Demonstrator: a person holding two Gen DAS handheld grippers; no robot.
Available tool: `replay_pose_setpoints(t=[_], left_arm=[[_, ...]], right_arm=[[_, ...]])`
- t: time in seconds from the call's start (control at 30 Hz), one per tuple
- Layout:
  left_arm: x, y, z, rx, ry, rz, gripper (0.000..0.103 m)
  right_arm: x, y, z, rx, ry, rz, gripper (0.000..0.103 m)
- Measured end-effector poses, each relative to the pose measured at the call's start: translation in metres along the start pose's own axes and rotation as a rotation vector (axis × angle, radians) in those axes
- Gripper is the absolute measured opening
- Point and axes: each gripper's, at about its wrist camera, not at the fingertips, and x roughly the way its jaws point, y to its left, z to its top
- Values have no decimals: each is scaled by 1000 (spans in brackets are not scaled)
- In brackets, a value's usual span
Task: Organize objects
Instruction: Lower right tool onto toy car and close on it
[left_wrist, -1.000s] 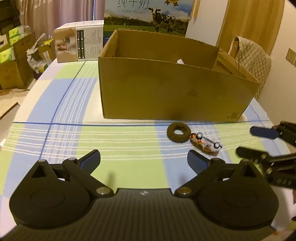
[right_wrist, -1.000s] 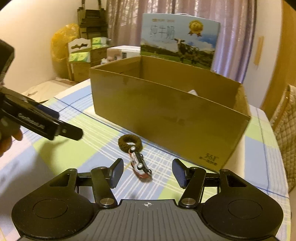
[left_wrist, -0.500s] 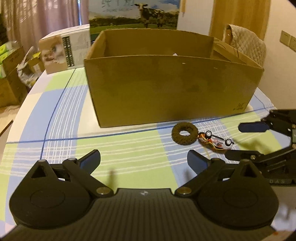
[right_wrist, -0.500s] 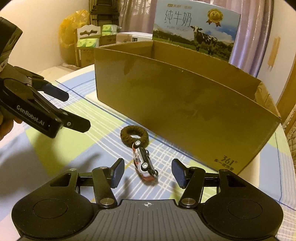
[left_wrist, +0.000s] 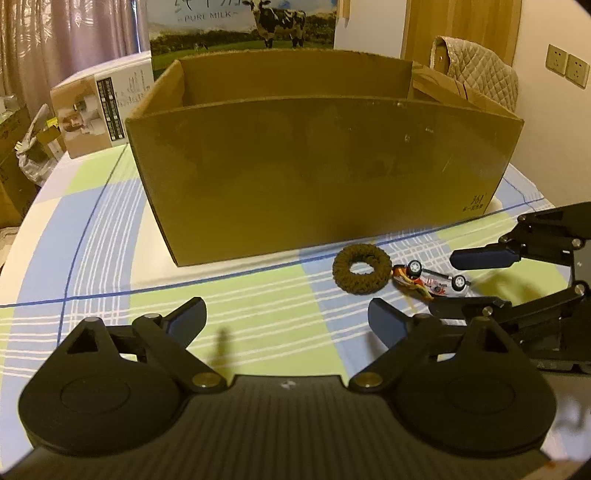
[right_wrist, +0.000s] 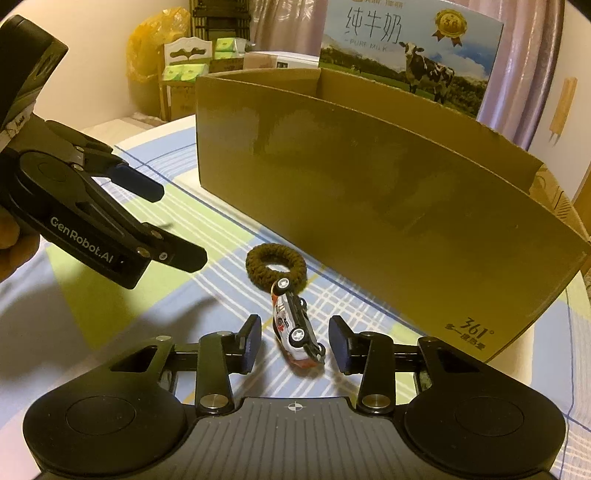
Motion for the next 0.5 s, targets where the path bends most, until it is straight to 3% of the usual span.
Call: replay_pose_setpoints(t=[0.5], left_arm=[[5,4,1,-67,20,-51,89]], right_arm=[[7,-4,2,8,3,18,23]])
